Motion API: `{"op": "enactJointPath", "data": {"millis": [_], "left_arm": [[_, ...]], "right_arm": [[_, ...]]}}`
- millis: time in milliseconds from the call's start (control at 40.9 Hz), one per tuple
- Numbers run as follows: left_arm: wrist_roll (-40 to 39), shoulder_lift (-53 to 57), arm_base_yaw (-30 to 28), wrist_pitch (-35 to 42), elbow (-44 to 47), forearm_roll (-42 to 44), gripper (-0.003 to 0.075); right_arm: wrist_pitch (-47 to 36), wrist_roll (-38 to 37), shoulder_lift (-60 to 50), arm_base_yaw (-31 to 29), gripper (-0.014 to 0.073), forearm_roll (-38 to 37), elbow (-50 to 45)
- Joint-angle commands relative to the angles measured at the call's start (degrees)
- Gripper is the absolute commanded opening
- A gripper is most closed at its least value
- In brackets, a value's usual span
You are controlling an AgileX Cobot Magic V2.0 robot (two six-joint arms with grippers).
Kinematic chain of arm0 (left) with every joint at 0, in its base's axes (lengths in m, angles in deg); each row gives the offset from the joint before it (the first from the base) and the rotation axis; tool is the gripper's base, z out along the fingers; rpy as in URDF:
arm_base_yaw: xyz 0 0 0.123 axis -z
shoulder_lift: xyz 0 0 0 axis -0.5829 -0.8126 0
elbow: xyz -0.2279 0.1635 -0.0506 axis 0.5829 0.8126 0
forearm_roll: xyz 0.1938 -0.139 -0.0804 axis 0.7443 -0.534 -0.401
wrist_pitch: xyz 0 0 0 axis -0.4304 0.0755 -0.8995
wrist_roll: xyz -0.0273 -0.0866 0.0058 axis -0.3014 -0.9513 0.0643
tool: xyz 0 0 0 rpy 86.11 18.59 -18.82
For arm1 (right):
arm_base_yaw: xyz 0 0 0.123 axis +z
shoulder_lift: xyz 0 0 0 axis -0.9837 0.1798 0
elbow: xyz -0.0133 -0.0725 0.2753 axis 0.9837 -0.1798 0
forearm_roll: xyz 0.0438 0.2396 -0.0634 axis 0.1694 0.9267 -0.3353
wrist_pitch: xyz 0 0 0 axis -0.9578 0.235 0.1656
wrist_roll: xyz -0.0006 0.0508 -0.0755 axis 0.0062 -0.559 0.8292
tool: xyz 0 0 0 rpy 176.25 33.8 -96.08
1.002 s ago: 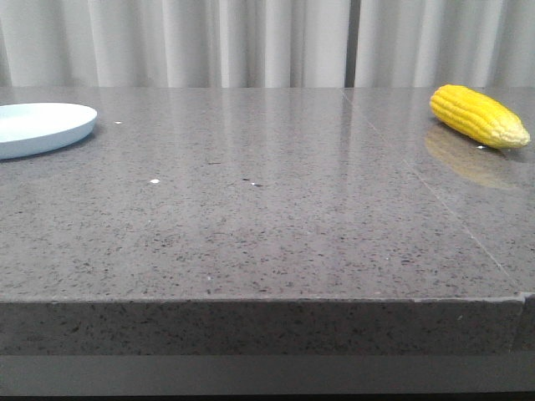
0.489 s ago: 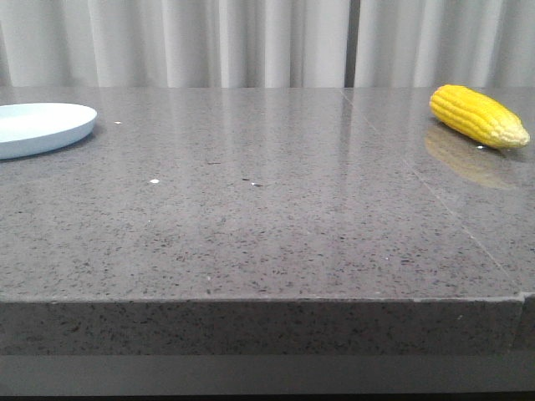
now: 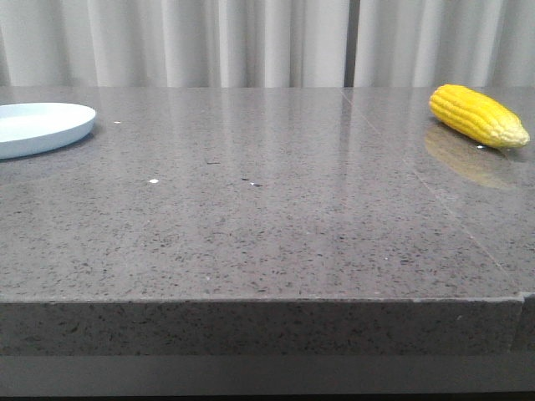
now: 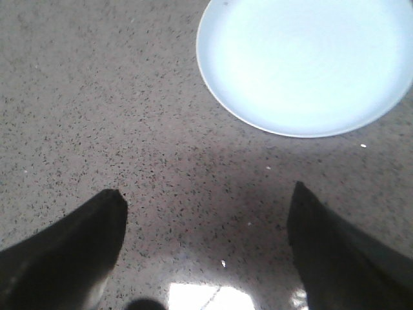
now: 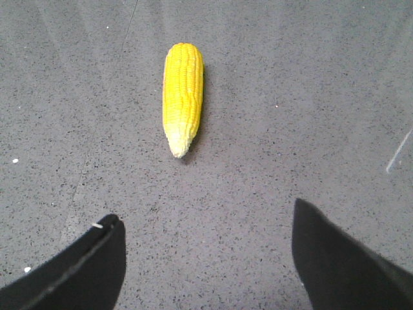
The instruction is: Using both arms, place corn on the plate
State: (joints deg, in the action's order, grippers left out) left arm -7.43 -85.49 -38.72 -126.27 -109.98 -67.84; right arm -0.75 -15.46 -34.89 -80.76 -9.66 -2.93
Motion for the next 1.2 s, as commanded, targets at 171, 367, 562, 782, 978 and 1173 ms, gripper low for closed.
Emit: {"op": "enactJointPath", "data": {"millis": [171,367,562,782,978,1173], "left_arm": [[12.57,-13.58,-11.06,2.76,-9.91,-22.42,0.0514],[17.66,-22.59,-14.67,2.86,-15.71,-33.65,0.0514],[18.66,-29.67,-14.67,2.46,-21.56,-34.82,0.0514],[19.9,-35.03,-14.67,1.96,-26.1,-36.94,0.0514],[19.98,-37.96,-14.67,1.6,-27.93,-37.49,0.0513],[21.96,-39.51,-14.43,-0.15,-27.96,-37.49,0.0475]], "right_arm": [[-4.58,0.51,0.64,0.11,0.0562,-0.47,1.7],[-4.58,0.51,0.64,0.11,0.0562,-0.47,1.7],[-4.58,0.51,0.64,0.11,0.0562,-0.47,1.7],[-4.58,0.51,0.64,0.11,0.0562,-0.47,1.7],[-4.58,0.51,0.64,0.11,0.0562,-0.47,1.7],[-4.58,0.51,0.64,0.11,0.0562,-0.47,1.7]]}}
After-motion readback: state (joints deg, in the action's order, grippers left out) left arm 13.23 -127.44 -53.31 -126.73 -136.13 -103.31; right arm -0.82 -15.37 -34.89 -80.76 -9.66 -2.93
